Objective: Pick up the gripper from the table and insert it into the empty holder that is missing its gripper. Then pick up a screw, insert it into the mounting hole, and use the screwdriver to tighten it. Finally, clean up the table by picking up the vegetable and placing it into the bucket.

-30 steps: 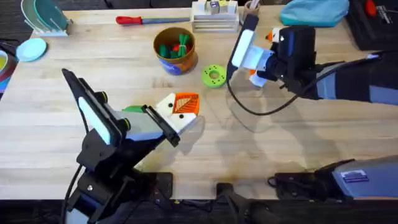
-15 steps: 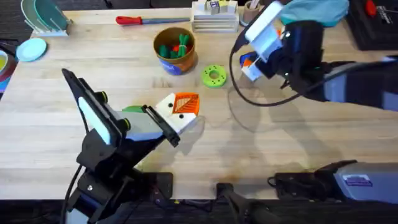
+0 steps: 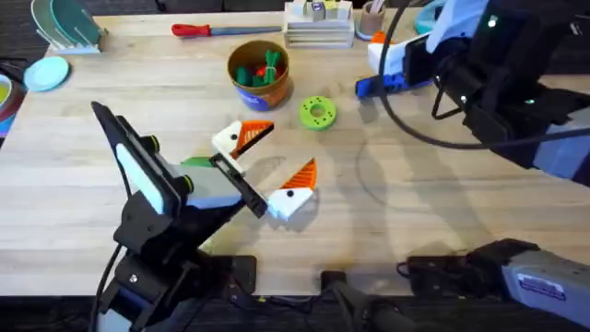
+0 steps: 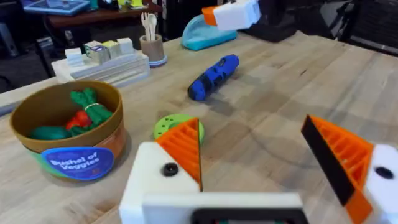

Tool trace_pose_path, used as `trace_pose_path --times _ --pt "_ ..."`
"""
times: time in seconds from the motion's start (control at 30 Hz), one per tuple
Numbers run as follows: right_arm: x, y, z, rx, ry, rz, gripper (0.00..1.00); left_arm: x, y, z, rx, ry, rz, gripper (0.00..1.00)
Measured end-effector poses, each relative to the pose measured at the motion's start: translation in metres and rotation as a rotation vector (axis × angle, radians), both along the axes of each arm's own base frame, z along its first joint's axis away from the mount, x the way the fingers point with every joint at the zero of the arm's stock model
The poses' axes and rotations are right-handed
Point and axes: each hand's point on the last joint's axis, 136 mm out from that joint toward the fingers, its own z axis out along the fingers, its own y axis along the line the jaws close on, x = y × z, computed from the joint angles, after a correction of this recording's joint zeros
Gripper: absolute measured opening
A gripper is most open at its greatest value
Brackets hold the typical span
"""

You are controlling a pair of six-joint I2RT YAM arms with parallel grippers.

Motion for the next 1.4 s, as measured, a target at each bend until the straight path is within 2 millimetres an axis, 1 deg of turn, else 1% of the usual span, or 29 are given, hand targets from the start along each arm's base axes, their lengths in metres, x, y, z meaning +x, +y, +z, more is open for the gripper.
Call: trace_pose_path --times 0.07,0.17,0.27,0.37,0.47,0.5,0.57,0.7,0.8,0.9,0.97,1.1,1.17,1.3,1.4 --pt "-0.002 0.002 -0.007 0.074 0.040 -0.012 0.991 0.001 0.001 0.000 0.001 0.000 0.011 0.993" --pt "-0.007 0.011 -0.020 0.211 0.119 -0.009 0.991 0.003 0.003 0.000 0.001 0.000 0.023 0.992" --pt "-0.008 0.019 -0.027 0.325 0.168 -0.003 0.991 0.004 0.004 -0.001 -0.015 0.018 0.036 0.992" --pt "-0.015 0.027 -0.035 0.362 0.235 0.022 0.992 0.007 0.010 -0.002 -0.023 0.066 0.075 0.990" --pt "-0.025 0.030 -0.046 0.342 0.345 0.034 0.991 0.007 0.023 -0.001 0.004 0.146 0.151 0.990" --pt "-0.027 0.031 -0.045 0.330 0.373 0.038 0.991 0.007 0.028 0.002 0.014 0.167 0.184 0.990" --pt "-0.026 0.034 -0.034 0.314 0.386 0.055 0.991 0.008 0.039 0.013 0.037 0.197 0.245 0.990" --pt "-0.015 0.039 0.005 0.295 0.331 0.093 0.992 0.010 0.059 0.040 0.099 0.265 0.356 0.990" --pt "-0.011 0.041 0.022 0.288 0.297 0.108 0.991 0.011 0.070 0.045 0.183 0.365 0.421 0.990" --pt "-0.010 0.042 0.025 0.282 0.292 0.113 0.991 0.014 0.080 0.042 0.287 0.496 0.480 0.990" --pt "-0.011 0.041 0.023 0.280 0.299 0.112 0.991 0.019 0.081 0.042 0.338 0.556 0.500 0.990" --pt "-0.011 0.041 0.023 0.279 0.300 0.112 0.991 0.041 0.073 0.051 0.383 0.612 0.513 0.990" --pt "-0.011 0.041 0.023 0.278 0.300 0.112 0.991 0.049 0.070 0.050 0.401 0.634 0.512 0.990" --pt "-0.011 0.042 0.023 0.277 0.300 0.115 0.991 0.056 0.066 0.036 0.437 0.687 0.514 0.992" --pt "-0.011 0.042 0.023 0.277 0.302 0.115 0.991 0.060 0.067 0.024 0.425 0.758 0.536 0.991"
